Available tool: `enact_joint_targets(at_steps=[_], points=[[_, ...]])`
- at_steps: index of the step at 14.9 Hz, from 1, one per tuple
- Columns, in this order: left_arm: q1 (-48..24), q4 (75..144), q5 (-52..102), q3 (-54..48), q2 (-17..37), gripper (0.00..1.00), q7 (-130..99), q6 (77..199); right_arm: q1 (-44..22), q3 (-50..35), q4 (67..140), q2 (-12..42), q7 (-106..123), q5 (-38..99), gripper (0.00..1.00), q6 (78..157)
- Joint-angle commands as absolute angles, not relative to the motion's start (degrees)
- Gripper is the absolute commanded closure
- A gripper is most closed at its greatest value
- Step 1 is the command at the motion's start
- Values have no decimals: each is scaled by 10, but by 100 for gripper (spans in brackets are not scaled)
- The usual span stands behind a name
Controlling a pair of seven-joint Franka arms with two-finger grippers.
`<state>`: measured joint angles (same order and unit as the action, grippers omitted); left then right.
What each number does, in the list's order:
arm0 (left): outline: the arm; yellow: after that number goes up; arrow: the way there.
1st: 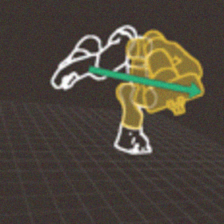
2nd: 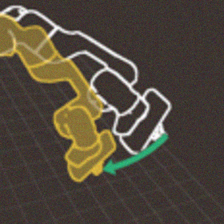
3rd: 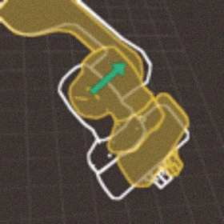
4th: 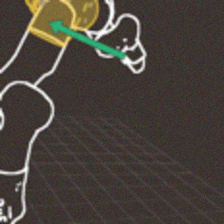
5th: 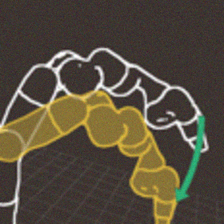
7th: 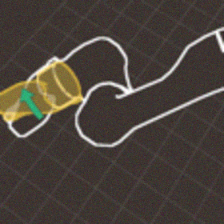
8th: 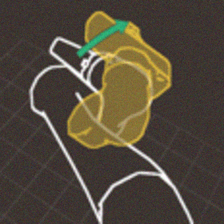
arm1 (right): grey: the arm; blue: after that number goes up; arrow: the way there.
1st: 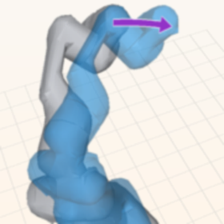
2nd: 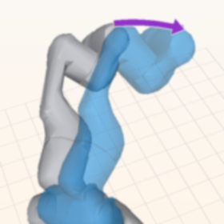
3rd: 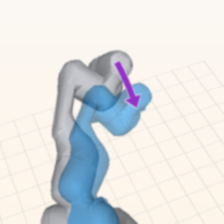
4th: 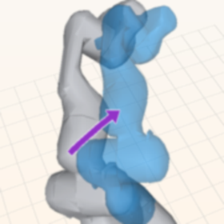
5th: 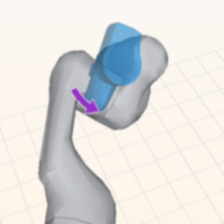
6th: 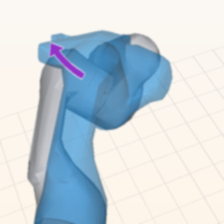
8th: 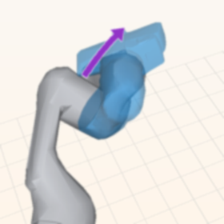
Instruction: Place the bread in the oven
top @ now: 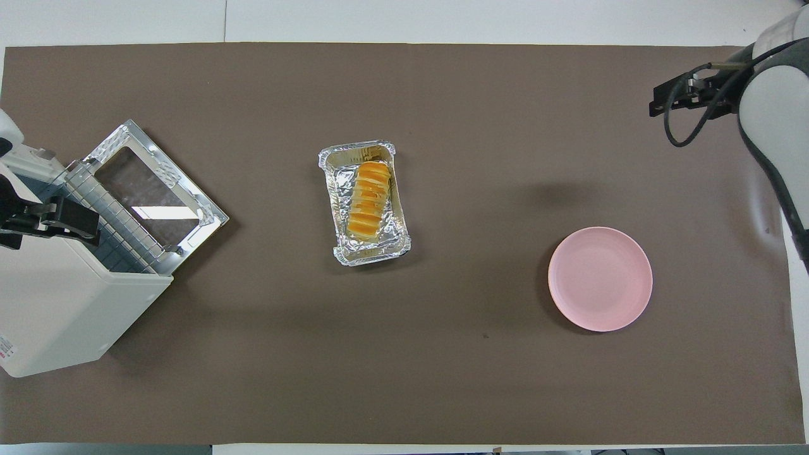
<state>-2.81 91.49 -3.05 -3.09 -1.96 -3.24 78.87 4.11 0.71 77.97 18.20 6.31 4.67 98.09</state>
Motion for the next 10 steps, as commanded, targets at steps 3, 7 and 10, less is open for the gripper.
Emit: enact_joint_targets(at_steps=[3, 7, 10], points=[[-68, 939, -23, -26, -39, 0, -68, 840, 69, 1, 803, 114, 126, 13, 0, 899], [-115, 930, 7, -27, -14, 0, -124, 867, 74, 1, 817, 79, 137, -5, 0, 847], [-204, 917, 11, -29, 47, 0, -281, 936, 63, 1, 887, 20, 130, -27, 0, 847]])
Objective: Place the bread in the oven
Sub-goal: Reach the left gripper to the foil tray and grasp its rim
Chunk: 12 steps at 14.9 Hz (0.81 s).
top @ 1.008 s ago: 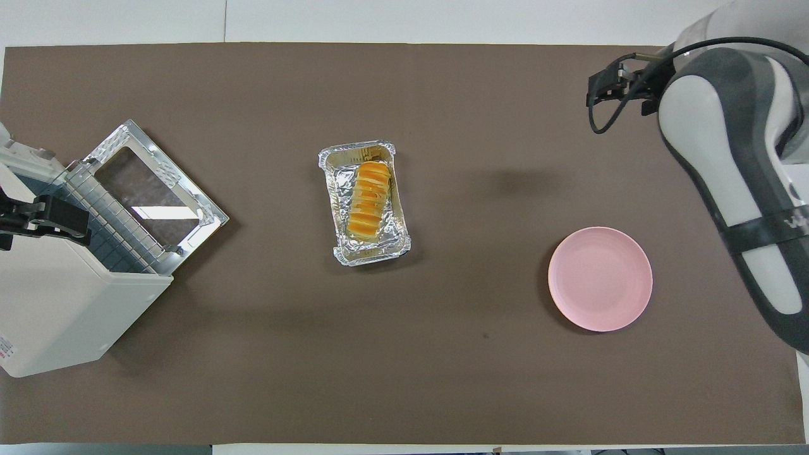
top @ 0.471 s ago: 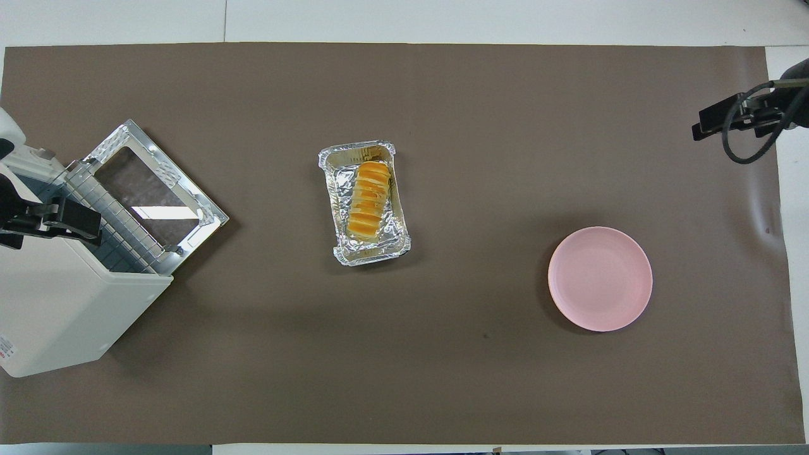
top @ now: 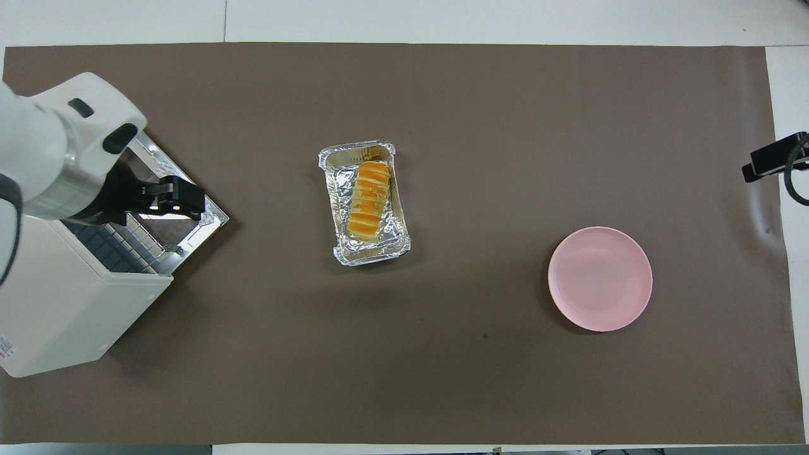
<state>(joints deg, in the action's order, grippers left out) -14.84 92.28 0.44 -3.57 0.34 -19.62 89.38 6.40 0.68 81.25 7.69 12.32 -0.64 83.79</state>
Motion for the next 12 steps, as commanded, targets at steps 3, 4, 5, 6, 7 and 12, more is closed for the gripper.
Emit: enact_joint_targets(at_steps=[3, 4, 5, 6, 7, 12], points=[[-272, 806, 10, -28, 183, 0, -408, 974, 49, 5, 921, -5, 122, -39, 0, 859], [-282, 773, 11, -28, 219, 0, -418, 981, 49, 4, 925, -12, 122, -40, 0, 860], [-300, 756, 11, -26, 244, 0, -438, 994, 50, 4, 936, -21, 121, -42, 0, 869], [-314, 757, 7, -25, 255, 0, -458, 1023, 50, 4, 947, -30, 120, -42, 0, 880], [-321, 762, 2, -25, 261, 0, -463, 1040, 50, 4, 949, -32, 118, -41, 0, 885], [-388, 723, -55, -10, 373, 0, -515, 1087, 72, -1, 946, -30, 120, -33, 0, 881]])
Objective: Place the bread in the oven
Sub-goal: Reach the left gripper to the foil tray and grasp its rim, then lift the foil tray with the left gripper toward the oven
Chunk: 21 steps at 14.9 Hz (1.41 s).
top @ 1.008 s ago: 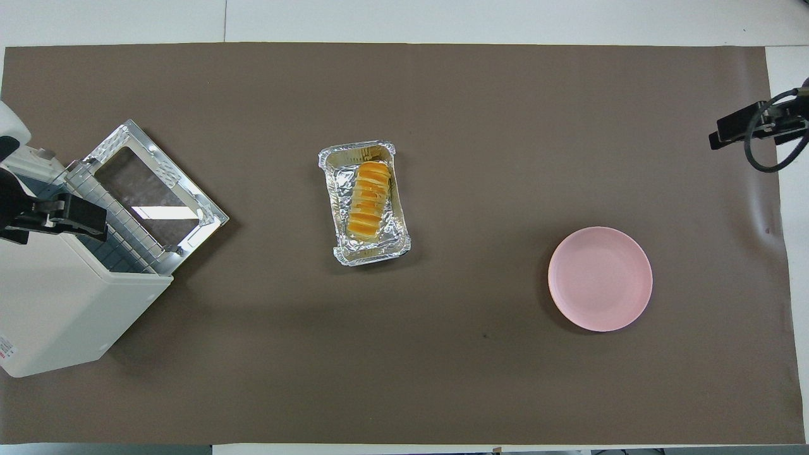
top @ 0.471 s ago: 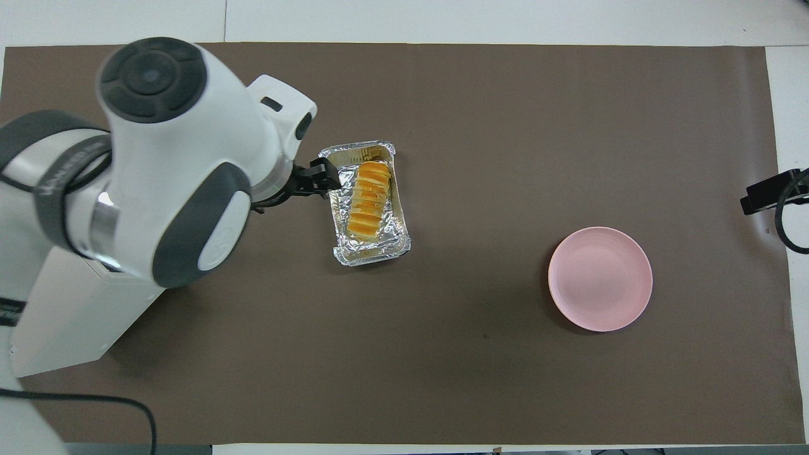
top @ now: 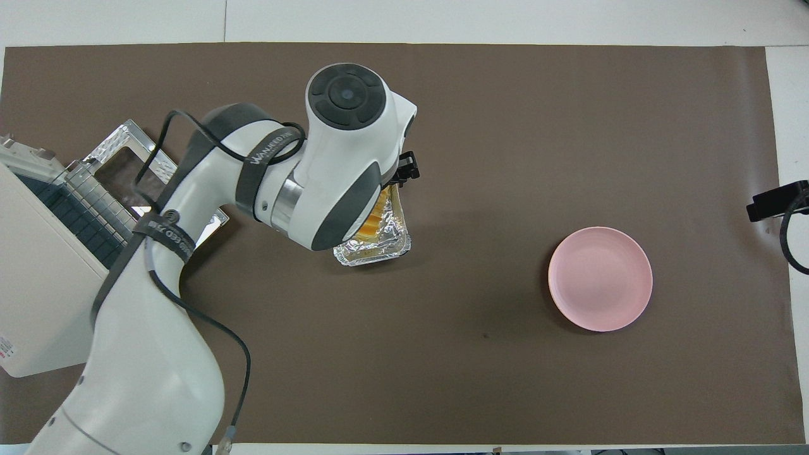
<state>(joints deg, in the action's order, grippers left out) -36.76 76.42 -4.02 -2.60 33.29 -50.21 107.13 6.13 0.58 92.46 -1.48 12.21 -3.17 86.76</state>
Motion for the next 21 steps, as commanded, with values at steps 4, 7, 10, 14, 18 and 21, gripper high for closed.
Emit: enact_joint_targets(at_steps=[4, 7, 10, 14, 18, 21], points=[[-404, 724, -60, -10, 406, 0, -515, 1106, 71, -3, 947, -31, 120, -31, 0, 881], [-404, 725, -57, -10, 406, 11, -514, 1120, 71, -3, 947, -31, 116, -5, 0, 886], [-400, 735, -58, -10, 405, 36, -513, 1134, 66, -4, 948, -32, 106, -4, 0, 885], [-398, 752, -59, -10, 403, 42, -513, 1143, 64, -4, 947, -32, 107, -5, 0, 881], [-400, 769, -59, -11, 396, 52, -513, 1144, 68, -3, 947, -32, 107, -5, 0, 881], [-399, 769, -59, -11, 396, 79, -516, 1136, 65, -3, 947, -32, 107, -5, 0, 881]])
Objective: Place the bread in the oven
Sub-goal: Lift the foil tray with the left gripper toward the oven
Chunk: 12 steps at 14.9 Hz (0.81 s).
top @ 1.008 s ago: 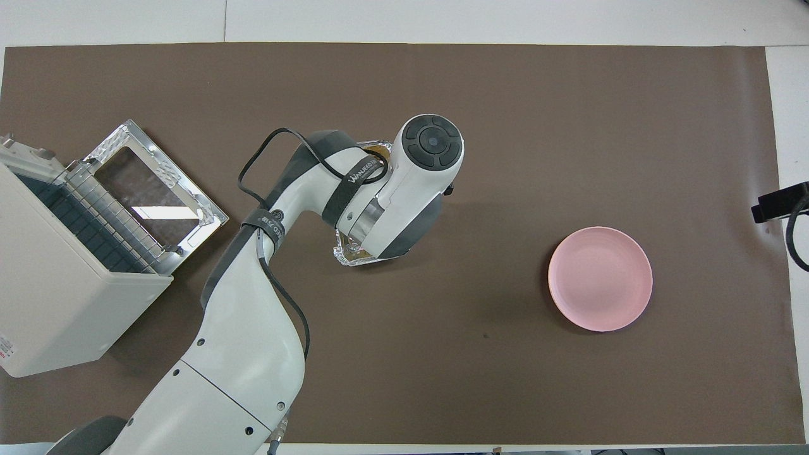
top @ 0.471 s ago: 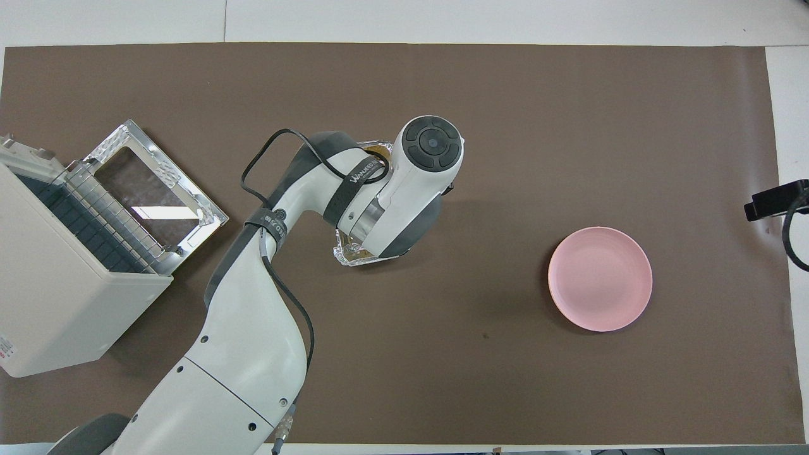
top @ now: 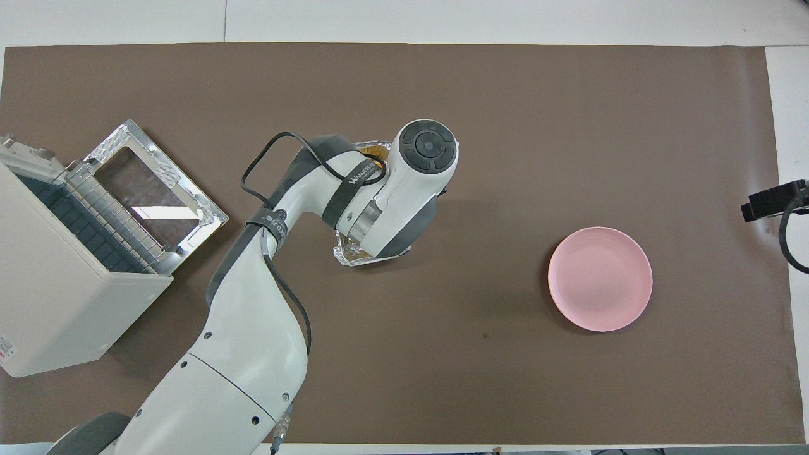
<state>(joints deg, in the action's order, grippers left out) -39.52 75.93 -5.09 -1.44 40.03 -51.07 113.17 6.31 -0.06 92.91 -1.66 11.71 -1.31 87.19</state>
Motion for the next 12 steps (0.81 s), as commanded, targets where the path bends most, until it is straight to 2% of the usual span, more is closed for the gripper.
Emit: enact_joint_targets(at_steps=[1, 3, 4, 5, 12], points=[[-397, 770, -57, -11, 396, 87, -517, 1137, 65, -3, 947, -32, 107, -5, 0, 881], [-396, 770, -55, -10, 396, 91, -521, 1138, 65, -3, 947, -32, 107, -5, 0, 881], [-394, 770, -55, -10, 396, 98, -526, 1139, 65, -3, 947, -32, 107, -5, 0, 881], [-394, 769, -53, -10, 396, 100, -540, 1142, 65, -3, 947, -32, 107, -5, 0, 881], [-381, 762, -24, -7, 396, 100, -601, 1139, 65, -3, 947, -31, 107, -5, 0, 881]])
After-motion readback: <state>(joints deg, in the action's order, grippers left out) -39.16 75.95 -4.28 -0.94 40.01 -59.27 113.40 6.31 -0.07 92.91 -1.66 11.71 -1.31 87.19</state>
